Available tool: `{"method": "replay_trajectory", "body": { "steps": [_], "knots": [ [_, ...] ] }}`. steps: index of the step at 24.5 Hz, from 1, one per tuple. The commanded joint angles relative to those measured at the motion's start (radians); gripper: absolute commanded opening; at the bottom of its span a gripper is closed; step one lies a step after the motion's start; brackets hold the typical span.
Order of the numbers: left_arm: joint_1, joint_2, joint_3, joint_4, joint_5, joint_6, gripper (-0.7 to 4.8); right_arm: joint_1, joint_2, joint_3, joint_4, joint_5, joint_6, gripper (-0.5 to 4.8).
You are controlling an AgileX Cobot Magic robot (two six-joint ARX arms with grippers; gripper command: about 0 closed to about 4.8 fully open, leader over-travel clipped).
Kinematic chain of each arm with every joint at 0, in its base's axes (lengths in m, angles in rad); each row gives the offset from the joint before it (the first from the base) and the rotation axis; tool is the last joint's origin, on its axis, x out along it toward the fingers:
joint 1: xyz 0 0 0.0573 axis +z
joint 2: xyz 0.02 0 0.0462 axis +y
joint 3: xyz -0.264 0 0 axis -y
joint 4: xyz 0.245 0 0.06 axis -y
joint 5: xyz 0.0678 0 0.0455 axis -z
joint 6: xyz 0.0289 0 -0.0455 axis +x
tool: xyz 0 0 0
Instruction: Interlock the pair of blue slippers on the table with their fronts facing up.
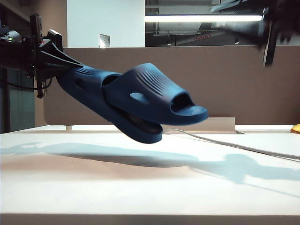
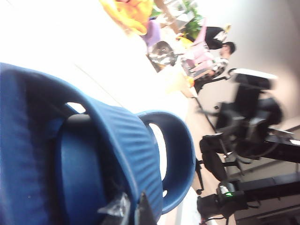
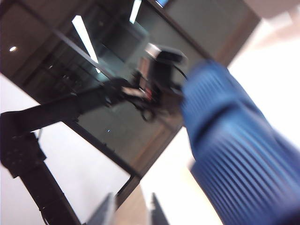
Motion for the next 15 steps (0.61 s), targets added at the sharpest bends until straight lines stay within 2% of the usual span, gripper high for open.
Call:
{"method": "replay_trajectory", "body": {
  "steps": [1, 6, 11, 15],
  "knots": [
    [-0.002, -0.005, 0.003, 0.006, -0.007, 0.012, -0.06, -0.019, -0.061, 0.003, 0.085, 0.021, -0.012, 0.80],
    [-0.002, -0.005, 0.003, 0.005, -0.055, 0.013, -0.06, -0.074, -0.175, 0.003, 0.064, 0.048, -0.037, 0.47],
    [-0.004, -0.003, 0.002, 0.005, -0.101, 0.013, -0.06, -0.138, -0.287, 0.003, 0.015, 0.041, -0.036, 0.43],
    [-0.008, 0.006, 0.002, 0.001, -0.103, 0.013, -0.06, -0.169, -0.335, 0.003, -0.029, 0.017, -0.036, 0.44]
  ]
}}
